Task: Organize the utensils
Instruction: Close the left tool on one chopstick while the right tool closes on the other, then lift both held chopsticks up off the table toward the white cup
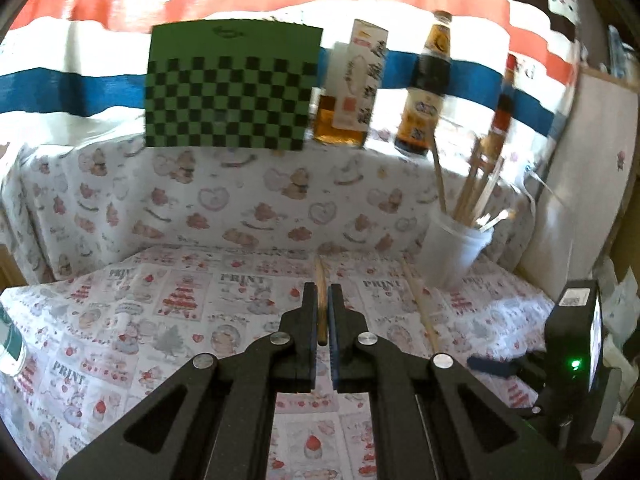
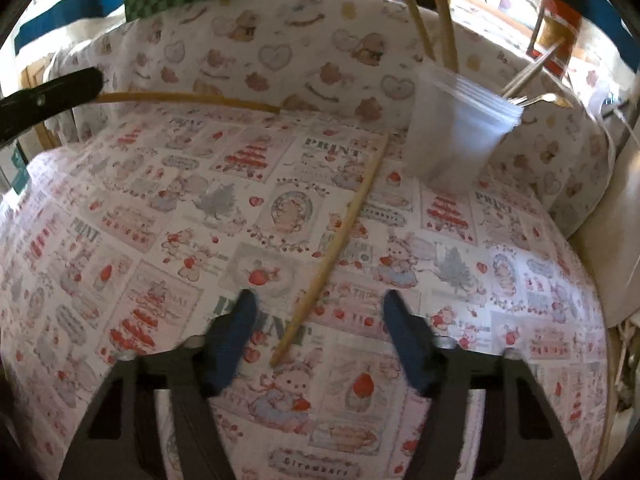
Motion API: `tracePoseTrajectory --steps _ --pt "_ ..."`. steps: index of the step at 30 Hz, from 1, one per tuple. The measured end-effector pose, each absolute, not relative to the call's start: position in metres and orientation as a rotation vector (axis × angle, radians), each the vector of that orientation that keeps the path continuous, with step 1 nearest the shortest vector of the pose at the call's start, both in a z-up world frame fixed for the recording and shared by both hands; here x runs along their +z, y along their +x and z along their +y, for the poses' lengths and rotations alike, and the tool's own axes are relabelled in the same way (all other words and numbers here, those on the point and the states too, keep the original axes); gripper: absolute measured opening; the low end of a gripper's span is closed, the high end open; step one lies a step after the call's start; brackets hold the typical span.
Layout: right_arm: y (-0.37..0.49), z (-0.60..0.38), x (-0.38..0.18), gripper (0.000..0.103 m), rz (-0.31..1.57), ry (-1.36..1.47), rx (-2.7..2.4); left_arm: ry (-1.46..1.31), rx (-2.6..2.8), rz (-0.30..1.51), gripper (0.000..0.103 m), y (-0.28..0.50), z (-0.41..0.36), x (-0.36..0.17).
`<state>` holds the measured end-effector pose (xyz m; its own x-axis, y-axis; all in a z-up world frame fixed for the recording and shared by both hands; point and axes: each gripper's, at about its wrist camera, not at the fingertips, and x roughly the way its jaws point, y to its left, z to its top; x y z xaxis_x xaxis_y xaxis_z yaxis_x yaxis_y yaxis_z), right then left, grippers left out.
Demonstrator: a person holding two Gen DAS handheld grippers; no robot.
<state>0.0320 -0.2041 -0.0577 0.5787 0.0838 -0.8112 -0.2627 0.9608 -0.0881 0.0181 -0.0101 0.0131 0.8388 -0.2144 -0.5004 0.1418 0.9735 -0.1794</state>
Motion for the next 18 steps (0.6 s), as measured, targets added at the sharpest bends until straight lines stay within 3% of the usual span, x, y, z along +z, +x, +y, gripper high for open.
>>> tracePoseTrajectory --steps 2,3,4,11,18 --pt "0.036 -0.211 -0.057 0.034 0.96 -0.144 0.237 -0.153 -0.193 0.517 0.004 0.014 -0.007 0.017" --pt "0.036 -0.215 -0.056 0.017 0.959 -0.142 0.215 -0.157 -0.195 0.504 0.004 0.01 -0.009 0.019" --pt "0.037 -0.218 -0.055 0.008 0.955 -0.154 0.185 -0.159 -0.201 0.493 0.004 0.008 -0.008 0.021" --pt "0.047 -0.25 -0.049 0.006 0.986 -0.007 0.178 -0.195 -0.199 0.445 0.004 -0.002 -0.004 0.029" --pt "0.037 -0.263 -0.024 0.006 0.865 0.062 0.171 -0.225 -0.23 0.37 0.004 -0.016 0.003 0.043"
